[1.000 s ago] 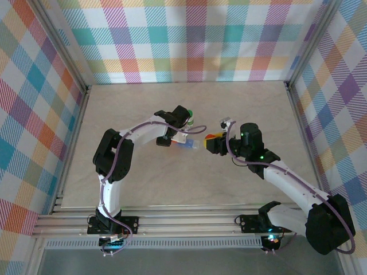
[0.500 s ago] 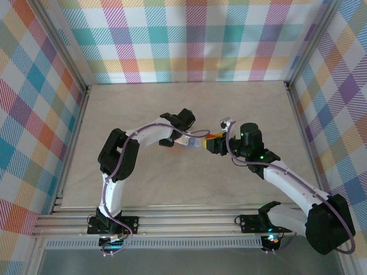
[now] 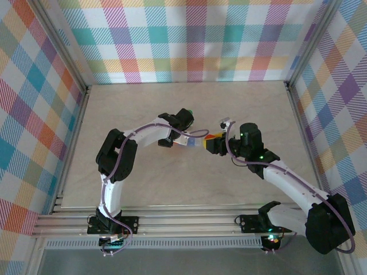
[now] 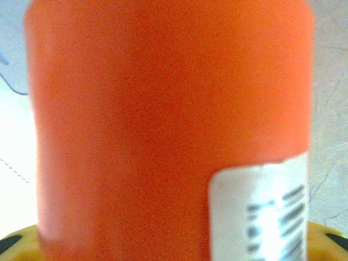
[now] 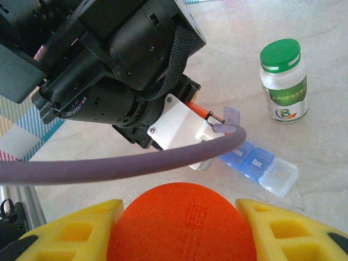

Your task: Sort the pills into containers

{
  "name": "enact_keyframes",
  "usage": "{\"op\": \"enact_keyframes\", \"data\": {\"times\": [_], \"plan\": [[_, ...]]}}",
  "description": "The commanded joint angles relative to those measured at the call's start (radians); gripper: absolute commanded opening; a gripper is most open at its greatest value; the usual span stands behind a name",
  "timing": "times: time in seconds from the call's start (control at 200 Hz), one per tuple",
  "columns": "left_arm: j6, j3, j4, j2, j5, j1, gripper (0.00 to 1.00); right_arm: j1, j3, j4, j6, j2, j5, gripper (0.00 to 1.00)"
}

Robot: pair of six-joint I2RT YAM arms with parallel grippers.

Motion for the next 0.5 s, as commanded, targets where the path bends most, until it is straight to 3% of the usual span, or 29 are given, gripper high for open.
{"op": "enact_keyframes", "data": {"times": [0.0, 0.495], "plan": [[0.009, -0.014, -0.022, -0.049, 0.004, 0.010, 0.07, 0.006, 0.009, 0.034, 0.008, 0.000, -0.022, 0.00], [0.014, -0.020, -0.012, -0.071, 0.001, 0.015, 0.07, 0.011, 0.010, 0.038, 0.011, 0.006, -0.026, 0.00]]}}
